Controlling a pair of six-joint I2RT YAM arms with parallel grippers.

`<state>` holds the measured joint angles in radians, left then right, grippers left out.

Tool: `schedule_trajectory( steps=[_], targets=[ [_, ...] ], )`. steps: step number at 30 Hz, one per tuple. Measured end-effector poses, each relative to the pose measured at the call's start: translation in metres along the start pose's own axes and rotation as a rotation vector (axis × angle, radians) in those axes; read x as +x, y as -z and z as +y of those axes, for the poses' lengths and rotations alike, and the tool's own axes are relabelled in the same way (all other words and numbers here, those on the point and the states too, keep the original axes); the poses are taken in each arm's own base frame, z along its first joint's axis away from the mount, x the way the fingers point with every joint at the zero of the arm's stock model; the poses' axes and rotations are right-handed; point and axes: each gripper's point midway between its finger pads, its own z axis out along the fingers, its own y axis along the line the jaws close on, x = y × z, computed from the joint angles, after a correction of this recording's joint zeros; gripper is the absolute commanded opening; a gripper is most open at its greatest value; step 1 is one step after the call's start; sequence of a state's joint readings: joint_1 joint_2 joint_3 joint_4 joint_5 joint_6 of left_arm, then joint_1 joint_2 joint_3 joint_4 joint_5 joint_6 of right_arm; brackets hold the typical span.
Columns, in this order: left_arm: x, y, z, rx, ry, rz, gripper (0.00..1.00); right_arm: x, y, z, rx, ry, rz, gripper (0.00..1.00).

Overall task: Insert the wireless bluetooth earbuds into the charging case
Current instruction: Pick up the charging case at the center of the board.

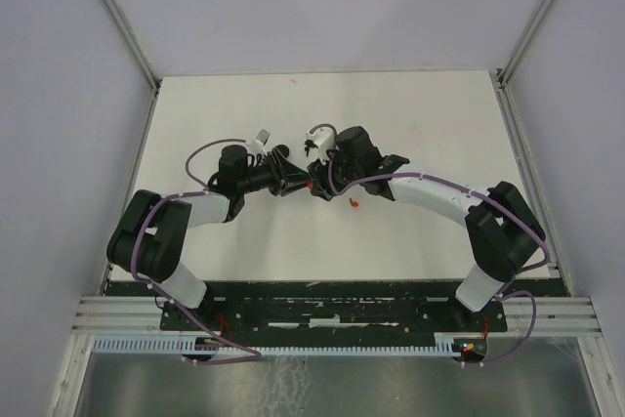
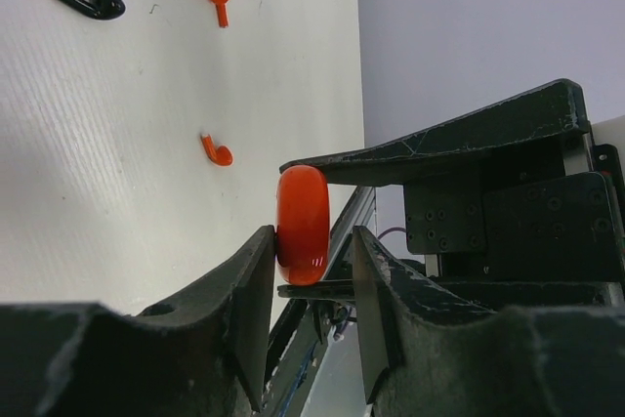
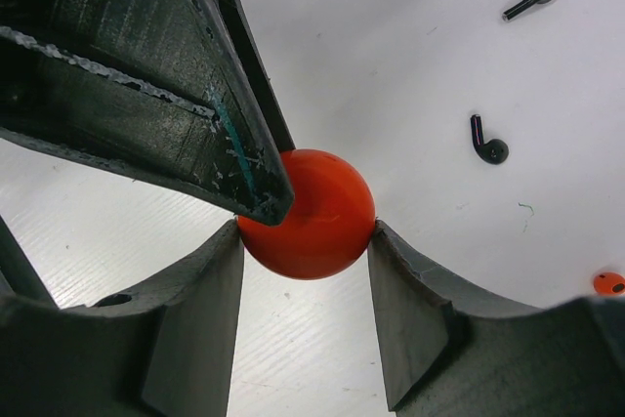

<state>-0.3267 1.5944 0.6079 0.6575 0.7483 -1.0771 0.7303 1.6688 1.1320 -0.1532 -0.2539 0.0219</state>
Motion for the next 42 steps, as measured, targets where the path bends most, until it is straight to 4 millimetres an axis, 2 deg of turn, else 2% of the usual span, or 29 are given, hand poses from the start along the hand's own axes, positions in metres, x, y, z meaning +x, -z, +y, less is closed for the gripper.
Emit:
schedule_trajectory(
  steps=[8,13,17,19,22,24,27,31,35,39,42],
  targets=[
    [-0.002,0.000,0.001,-0.005,0.000,-0.010,0.37,-0.002,0.000,0.000,0.000,0.002,-0.003,0.40],
    [-0.003,-0.001,0.001,-0.008,0.001,-0.014,0.28,-0.003,0.000,0.000,0.001,0.002,-0.006,0.40],
    [-0.003,-0.001,0.001,-0.006,0.002,-0.016,0.15,-0.003,0.000,0.000,0.001,0.002,-0.006,0.41],
    [-0.003,-0.001,0.001,-0.006,0.004,-0.016,0.07,-0.003,0.001,0.000,0.001,0.002,-0.006,0.48],
    [-0.003,-0.001,0.001,-0.006,0.005,-0.016,0.03,-0.003,0.001,0.000,0.001,0.000,-0.004,0.74],
    [-0.003,-0.001,0.000,-0.003,0.004,-0.014,0.03,-0.004,0.001,-0.001,0.004,-0.008,-0.005,0.82],
    [-0.003,-0.001,0.000,0.000,0.001,-0.015,0.03,-0.005,0.002,-0.003,0.012,-0.015,-0.008,0.87],
    [-0.003,-0.003,0.004,-0.001,0.003,-0.015,0.03,-0.018,0.018,-0.008,0.044,-0.039,-0.047,0.92],
    [-0.002,-0.004,0.008,-0.008,0.023,-0.011,0.03,-0.046,0.049,-0.022,0.120,-0.079,-0.131,0.94],
    [-0.004,-0.005,0.006,-0.001,0.025,-0.015,0.03,-0.072,0.069,-0.037,0.202,-0.109,-0.175,0.95],
    [-0.005,-0.006,0.007,0.000,0.026,-0.015,0.03,-0.074,0.073,-0.042,0.237,-0.125,-0.171,0.96]
  ],
)
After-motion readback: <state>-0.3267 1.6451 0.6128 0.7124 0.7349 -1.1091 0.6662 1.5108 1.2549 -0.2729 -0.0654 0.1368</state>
